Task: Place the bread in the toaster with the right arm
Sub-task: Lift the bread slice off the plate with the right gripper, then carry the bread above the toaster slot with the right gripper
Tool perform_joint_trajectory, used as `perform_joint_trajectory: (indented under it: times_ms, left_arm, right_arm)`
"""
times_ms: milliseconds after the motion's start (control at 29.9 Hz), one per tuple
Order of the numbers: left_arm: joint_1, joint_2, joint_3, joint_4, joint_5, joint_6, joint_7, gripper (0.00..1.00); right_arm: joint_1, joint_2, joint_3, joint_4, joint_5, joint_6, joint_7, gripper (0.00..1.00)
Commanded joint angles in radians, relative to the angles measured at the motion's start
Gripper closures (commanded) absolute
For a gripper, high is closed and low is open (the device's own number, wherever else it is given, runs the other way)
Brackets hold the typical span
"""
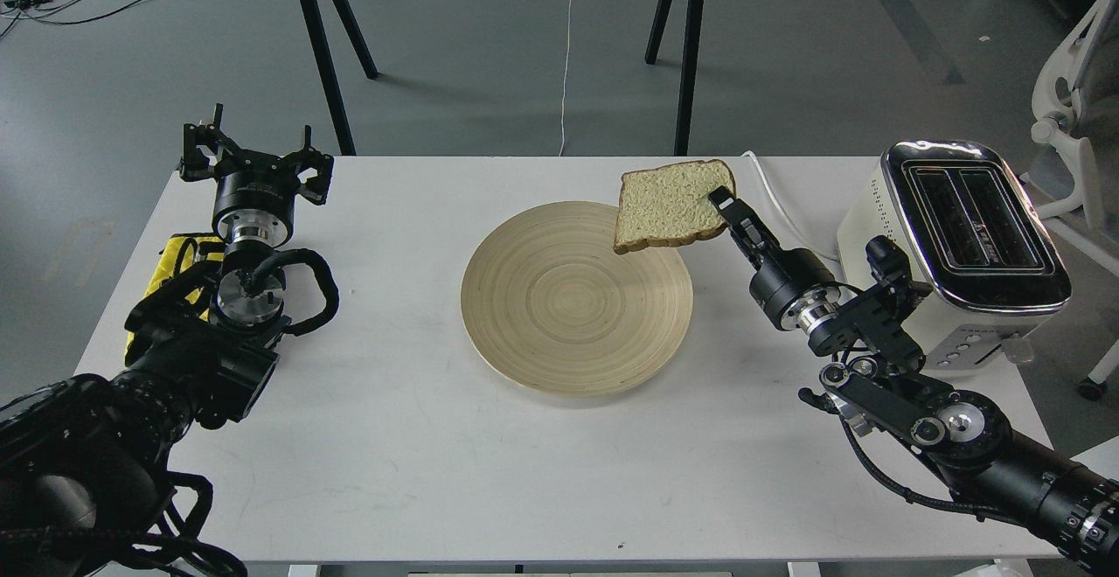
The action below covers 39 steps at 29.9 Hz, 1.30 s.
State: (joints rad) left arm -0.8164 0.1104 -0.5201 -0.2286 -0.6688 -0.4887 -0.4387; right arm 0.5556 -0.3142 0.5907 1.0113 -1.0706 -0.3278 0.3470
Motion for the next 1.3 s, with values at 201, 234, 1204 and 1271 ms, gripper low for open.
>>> perform_joint_trajectory:
  times_ms: [201, 234, 1204, 1271]
  left_arm:
    - [-0.001, 0.000, 0.000, 0.000, 0.000, 0.000, 0.000, 0.00]
    - [0.000, 0.000, 0.002, 0.000, 0.000, 0.000, 0.000, 0.00]
    - [-0.001, 0.000, 0.000, 0.000, 0.000, 0.000, 0.000, 0.00]
    - [-0.001, 0.000, 0.000, 0.000, 0.000, 0.000, 0.000, 0.00]
  right_arm:
    - [-0.017, -0.362, 0.224, 0.318, 0.001, -0.005, -0.055, 0.96]
    - [-0.023, -0.408, 0.230, 0.340, 0.001, -0.004, -0.057, 0.96]
    - [-0.083, -1.017, -0.063, 0.380, -0.006, 0.006, -0.037, 0.97]
    - [-0.083, -1.016, -0.080, 0.382, -0.011, 0.006, -0.037, 0.97]
